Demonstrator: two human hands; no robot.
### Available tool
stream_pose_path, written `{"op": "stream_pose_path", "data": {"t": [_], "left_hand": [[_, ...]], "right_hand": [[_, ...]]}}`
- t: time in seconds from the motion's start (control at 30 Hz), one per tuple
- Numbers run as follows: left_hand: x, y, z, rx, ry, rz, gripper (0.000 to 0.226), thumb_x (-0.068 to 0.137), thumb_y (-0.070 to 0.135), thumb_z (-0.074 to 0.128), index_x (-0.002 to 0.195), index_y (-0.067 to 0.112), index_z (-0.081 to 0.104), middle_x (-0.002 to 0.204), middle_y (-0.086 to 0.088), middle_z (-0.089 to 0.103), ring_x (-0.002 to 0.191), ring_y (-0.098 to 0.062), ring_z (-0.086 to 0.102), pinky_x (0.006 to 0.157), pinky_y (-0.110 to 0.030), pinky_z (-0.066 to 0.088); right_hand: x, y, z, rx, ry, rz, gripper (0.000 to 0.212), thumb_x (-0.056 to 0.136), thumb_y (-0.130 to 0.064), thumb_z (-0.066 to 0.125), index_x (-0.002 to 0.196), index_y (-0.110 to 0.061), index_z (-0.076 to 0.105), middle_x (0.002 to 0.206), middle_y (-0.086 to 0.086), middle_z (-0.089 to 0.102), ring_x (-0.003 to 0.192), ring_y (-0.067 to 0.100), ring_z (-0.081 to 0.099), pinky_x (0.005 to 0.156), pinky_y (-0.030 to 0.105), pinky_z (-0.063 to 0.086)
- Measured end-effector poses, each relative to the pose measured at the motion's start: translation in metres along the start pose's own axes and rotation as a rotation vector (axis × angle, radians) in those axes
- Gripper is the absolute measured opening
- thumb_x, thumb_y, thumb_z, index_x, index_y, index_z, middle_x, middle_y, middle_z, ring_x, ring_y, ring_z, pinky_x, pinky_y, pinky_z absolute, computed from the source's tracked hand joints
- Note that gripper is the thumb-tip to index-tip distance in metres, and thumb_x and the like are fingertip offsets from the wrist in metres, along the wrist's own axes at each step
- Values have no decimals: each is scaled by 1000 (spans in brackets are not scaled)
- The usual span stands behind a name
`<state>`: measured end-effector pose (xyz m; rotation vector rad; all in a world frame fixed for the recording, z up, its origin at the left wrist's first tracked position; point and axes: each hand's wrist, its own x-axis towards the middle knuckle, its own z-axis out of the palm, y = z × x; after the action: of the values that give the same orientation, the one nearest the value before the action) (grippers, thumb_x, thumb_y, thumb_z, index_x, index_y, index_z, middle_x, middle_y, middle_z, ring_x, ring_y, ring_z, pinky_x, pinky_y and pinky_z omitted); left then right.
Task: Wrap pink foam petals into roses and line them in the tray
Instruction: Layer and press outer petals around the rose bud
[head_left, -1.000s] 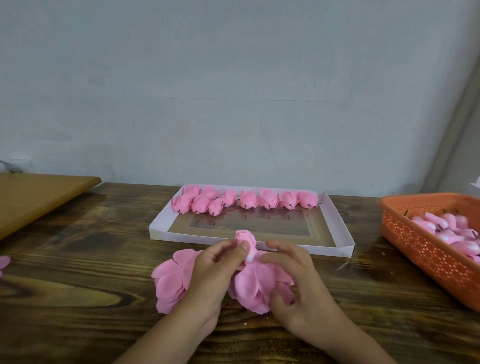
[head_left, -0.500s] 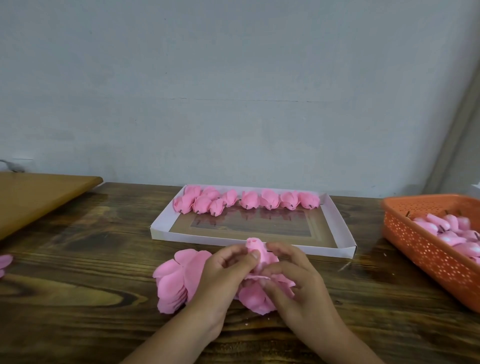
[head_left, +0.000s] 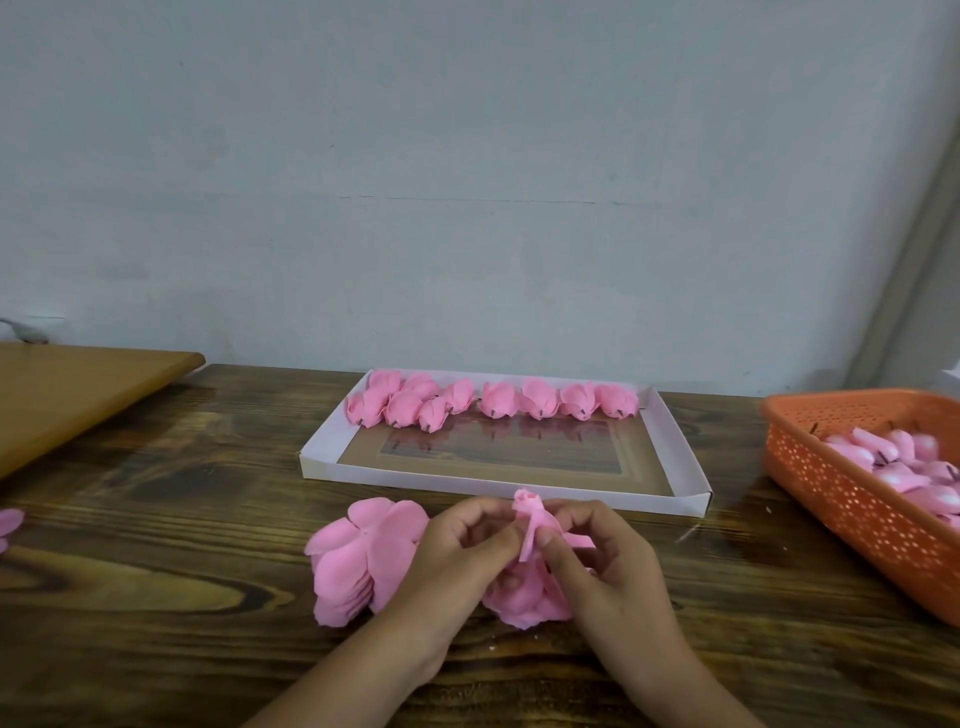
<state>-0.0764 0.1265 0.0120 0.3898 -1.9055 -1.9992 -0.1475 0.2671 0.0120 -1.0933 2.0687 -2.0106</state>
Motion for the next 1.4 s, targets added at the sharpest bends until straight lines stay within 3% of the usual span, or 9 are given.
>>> {"op": "stream_pose_path", "data": {"t": [0.17,0.3,0.43,0.53,0.67,0.8,1.07,1.3,1.4], "left_hand": [[1,-1,1,-17,-10,11,17,99,24,62,104,25,78,102,-7,78,98,-33,73,86,-43,59],[-1,0,2,-45,-8,14,19,101,22,60,107,23,78,102,-12,77,91,-31,72,82,-44,56],[-3,2,4,-32,9,42,20,99,21,62,102,32,78,100,-6,78,90,-28,75,74,-33,61],[-5,4,6,-14,35,53,19,86,44,68,98,32,79,96,-4,79,87,-25,76,70,-28,60],[-3,2,5,-14,57,57,30,78,55,68,93,32,79,90,-6,79,77,-24,75,67,-28,61],[-3,0,4,-55,82,77,36,70,57,70,85,26,79,84,-7,78,74,-17,74,63,-26,59],[-5,5,4,-75,172,106,30,72,46,68,76,19,80,69,-6,76,58,-8,69,48,-16,49],[-7,4,7,-32,95,109,22,96,31,59,94,32,81,90,-2,79,82,-14,75,63,-22,56],[-8,5,8,-26,97,112,21,87,40,61,95,34,80,92,1,79,85,-12,75,64,-20,55]], "right_hand": [[0,3,0,43,7,28,21,92,-12,66,88,-32,67,91,0,74,79,20,72,64,31,59],[1,5,0,52,38,42,31,91,-7,67,100,-37,65,102,-8,73,97,15,69,78,35,59],[3,3,0,54,16,50,37,90,-6,67,99,-41,68,102,-8,75,97,13,70,81,30,58],[4,2,-2,22,-13,65,32,89,-5,67,94,-37,72,96,-7,75,93,13,71,80,30,58],[3,2,-2,54,-34,81,29,88,-3,68,90,-31,74,92,-3,76,88,15,71,76,28,58],[2,1,-1,88,-50,107,24,88,-2,68,91,-25,75,93,0,76,90,19,71,76,34,59],[2,-5,0,148,-89,104,14,81,-16,66,88,-26,74,91,2,76,85,14,71,69,21,54],[3,-4,-2,145,-85,105,26,90,2,66,85,-22,74,89,4,75,81,15,72,67,22,55],[2,-4,-2,155,-83,104,23,89,2,66,87,-19,74,90,5,76,83,18,72,67,23,55]]}}
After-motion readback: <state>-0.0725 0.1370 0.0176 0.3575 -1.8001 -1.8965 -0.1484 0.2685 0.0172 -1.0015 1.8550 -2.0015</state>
